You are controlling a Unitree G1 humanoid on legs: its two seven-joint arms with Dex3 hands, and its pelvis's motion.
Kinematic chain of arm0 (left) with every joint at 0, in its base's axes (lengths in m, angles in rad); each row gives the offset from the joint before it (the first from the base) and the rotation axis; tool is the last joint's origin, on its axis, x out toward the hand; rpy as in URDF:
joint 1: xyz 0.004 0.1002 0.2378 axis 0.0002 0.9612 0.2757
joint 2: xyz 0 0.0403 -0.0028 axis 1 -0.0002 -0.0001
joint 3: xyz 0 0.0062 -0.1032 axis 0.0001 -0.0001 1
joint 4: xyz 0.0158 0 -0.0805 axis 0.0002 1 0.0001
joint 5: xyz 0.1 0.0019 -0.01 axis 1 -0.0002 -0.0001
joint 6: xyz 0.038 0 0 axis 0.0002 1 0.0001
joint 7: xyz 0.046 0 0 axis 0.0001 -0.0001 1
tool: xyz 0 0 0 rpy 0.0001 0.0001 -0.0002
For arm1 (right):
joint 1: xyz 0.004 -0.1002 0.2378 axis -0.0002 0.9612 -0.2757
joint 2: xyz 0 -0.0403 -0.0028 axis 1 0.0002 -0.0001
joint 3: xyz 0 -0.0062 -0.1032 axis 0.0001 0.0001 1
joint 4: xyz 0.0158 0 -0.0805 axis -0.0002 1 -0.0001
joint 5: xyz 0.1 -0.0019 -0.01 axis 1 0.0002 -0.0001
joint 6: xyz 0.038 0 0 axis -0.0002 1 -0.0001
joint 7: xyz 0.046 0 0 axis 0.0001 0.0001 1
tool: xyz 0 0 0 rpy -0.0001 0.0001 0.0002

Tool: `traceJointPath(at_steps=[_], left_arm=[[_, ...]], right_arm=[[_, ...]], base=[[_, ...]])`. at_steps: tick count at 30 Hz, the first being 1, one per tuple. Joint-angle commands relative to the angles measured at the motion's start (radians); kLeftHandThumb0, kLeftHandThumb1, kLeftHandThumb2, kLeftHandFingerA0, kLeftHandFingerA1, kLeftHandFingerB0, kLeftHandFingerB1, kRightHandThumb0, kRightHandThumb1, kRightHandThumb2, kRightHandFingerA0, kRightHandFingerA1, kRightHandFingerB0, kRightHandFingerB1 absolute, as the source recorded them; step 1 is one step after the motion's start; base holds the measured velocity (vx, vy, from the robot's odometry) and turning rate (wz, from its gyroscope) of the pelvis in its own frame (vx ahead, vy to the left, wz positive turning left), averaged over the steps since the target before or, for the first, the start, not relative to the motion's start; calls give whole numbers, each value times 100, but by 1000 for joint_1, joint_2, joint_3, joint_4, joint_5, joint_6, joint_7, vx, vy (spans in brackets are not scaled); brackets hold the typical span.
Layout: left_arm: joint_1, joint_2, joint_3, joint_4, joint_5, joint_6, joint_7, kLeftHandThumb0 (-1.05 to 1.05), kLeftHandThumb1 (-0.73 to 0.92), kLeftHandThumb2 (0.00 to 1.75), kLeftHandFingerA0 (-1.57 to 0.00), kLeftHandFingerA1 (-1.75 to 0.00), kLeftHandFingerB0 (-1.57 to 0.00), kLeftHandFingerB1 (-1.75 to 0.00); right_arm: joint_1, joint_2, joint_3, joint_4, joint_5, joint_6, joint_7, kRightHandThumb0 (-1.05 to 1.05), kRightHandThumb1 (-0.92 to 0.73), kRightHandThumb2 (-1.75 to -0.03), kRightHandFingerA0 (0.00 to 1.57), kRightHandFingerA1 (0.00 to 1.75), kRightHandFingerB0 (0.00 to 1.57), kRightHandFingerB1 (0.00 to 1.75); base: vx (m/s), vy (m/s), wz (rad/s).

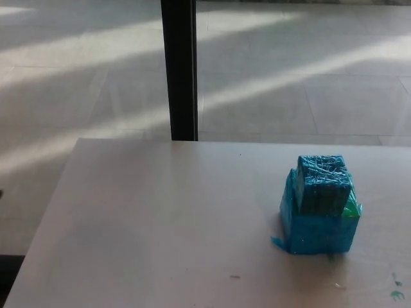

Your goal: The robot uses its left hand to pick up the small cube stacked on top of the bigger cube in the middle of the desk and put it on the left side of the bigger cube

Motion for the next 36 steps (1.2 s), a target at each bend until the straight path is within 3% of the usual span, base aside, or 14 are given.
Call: traceJointPath(at_steps=[1,4,5,6,7,13,14,16,18,19,23,24,25,36], left_arm=[[-393,-145,-348,19,206,177,-61,-90,48,96,0,-10,0,0],[-435,-183,-388,27,207,195,-56,-90,46,96,0,-11,0,0],[-460,-208,-411,25,208,208,-56,-105,63,61,0,-6,0,-16],[-484,-229,-438,23,215,217,-56,-105,55,79,0,-8,0,-16],[-514,-245,-483,19,247,231,-62,-92,48,99,0,-13,0,0],[-625,-377,-593,112,271,194,-34,-94,51,97,0,-16,0,0],[-654,-389,-636,134,303,185,-37,-96,52,100,0,-16,0,0],[-705,-418,-694,172,332,164,-47,-95,51,100,0,-16,0,0],[-731,-435,-714,196,338,152,-44,-94,50,100,0,-17,0,0],[-752,-446,-734,209,350,149,-42,-94,49,100,0,-15,0,0],[-857,-484,-823,283,419,112,-51,-92,47,100,0,-12,-4,-1],[-876,-495,-831,295,424,103,-49,-94,48,101,0,-11,-3,0],[-894,-502,-843,306,433,87,-47,-96,49,103,0,-8,-4,0],[-1002,-579,-963,385,526,-21,-53,-95,52,100,0,0,-12,-6]], right_arm=[[-6,-38,-1,16,2,-43,41,-99,-79,-63,13,95,25,79],[-5,-38,4,2,-3,-28,44,-99,-80,-63,14,95,24,79],[-1,-39,4,-5,-4,-36,42,-91,-58,-113,20,77,35,76],[5,-36,0,-28,0,-6,39,-98,-79,-63,15,95,27,77],[9,-31,-6,-31,7,-11,36,-95,-79,-61,17,95,26,77],[-7,-31,-7,6,8,-35,48,-96,-78,-62,19,95,29,78],[-12,-24,-17,1,19,-9,48,-87,-54,-109,18,74,36,74],[-7,-30,-2,-21,0,4,43,-94,-80,-62,16,91,25,75],[-13,-24,-9,-11,7,14,40,-98,-75,-62,17,91,28,75],[-24,-19,-16,18,16,8,44,-96,-53,-100,25,80,27,71],[-19,-24,-26,24,33,-36,83,-97,-77,-61,18,96,25,79],[-23,-29,-15,31,19,-48,79,-93,-55,-110,22,79,35,77],[-23,-31,-12,31,15,-49,77,-99,-78,-62,20,99,27,81],[12,-19,-41,-71,36,50,67,-93,-75,-62,27,93,28,75]], base=[[0,0,0],[0,0,0],[0,0,0],[0,0,0],[0,0,0],[0,0,0],[0,0,0],[0,0,0],[0,0,0],[0,0,0],[0,0,0],[0,0,0],[0,0,0],[0,0,0]])
